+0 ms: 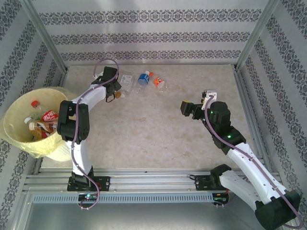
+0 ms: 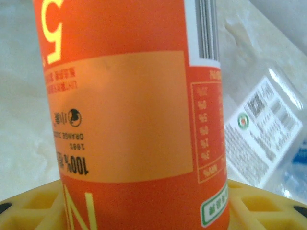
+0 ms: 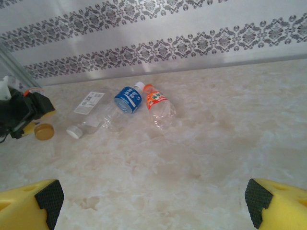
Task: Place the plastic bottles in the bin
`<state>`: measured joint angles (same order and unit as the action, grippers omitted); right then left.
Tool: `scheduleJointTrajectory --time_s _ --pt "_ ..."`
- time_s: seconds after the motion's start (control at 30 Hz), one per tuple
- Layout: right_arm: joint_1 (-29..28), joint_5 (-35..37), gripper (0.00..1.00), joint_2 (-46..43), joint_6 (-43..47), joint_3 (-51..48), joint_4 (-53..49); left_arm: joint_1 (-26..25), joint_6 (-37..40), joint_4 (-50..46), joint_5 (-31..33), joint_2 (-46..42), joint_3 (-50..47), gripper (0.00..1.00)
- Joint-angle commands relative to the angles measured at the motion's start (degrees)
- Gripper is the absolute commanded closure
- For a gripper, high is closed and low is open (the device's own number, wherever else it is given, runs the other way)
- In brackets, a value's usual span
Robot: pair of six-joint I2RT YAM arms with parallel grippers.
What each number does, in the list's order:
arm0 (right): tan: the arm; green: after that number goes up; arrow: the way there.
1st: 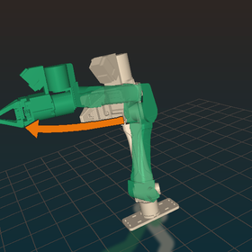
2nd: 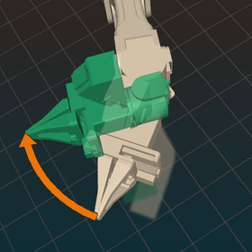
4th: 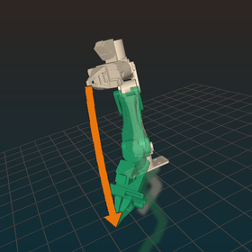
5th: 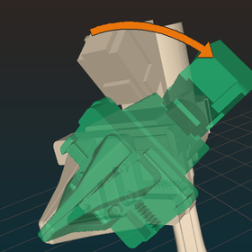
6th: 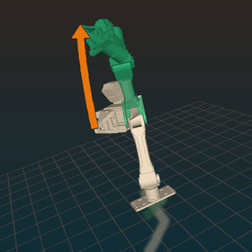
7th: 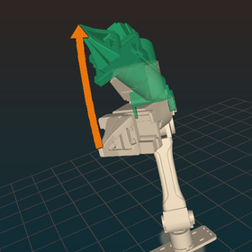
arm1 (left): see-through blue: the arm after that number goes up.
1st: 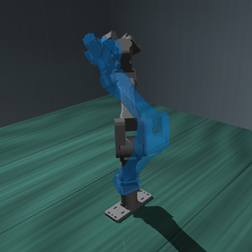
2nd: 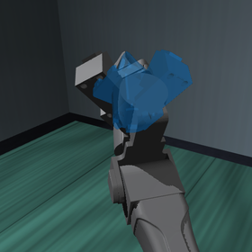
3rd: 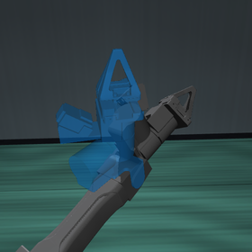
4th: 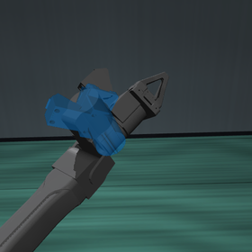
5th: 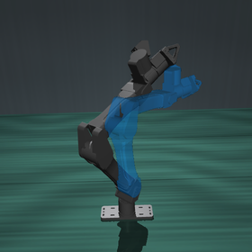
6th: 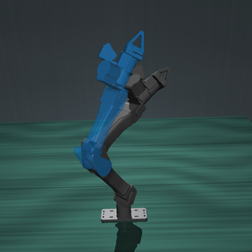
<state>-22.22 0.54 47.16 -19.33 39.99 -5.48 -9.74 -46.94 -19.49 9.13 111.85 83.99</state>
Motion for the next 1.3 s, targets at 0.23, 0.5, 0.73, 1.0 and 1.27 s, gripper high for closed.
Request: scheduleJointTrajectory --time_s 0.23,0.5,0.73,1.0,1.27 --pt "0.45 -4.64 0.02 1.61 -0.82 -1.05 5.62 -4.01 7.85 -2.57 -2.51 -8.49 -2.49 0.52" --pt "0.10 -7.11 0.02 4.24 -2.68 -1.14 10.31 -4.85 10.94 -3.92 -7.67 -14.55 -2.31 0.52" --pt "-0.61 -8.18 0.02 6.18 -3.78 -0.99 13.51 -4.51 13.83 -4.64 -15.63 -19.98 -0.73 0.52" --pt "-1.16 -8.09 0.02 7.22 -3.56 -0.86 14.43 -4.26 17.68 -10.70 -19.48 -24.70 4.65 0.52" --pt "-1.27 -8.01 0.02 7.81 -3.28 -0.64 15.63 -2.92 19.49 -18.57 -15.40 -30.20 9.06 0.51"
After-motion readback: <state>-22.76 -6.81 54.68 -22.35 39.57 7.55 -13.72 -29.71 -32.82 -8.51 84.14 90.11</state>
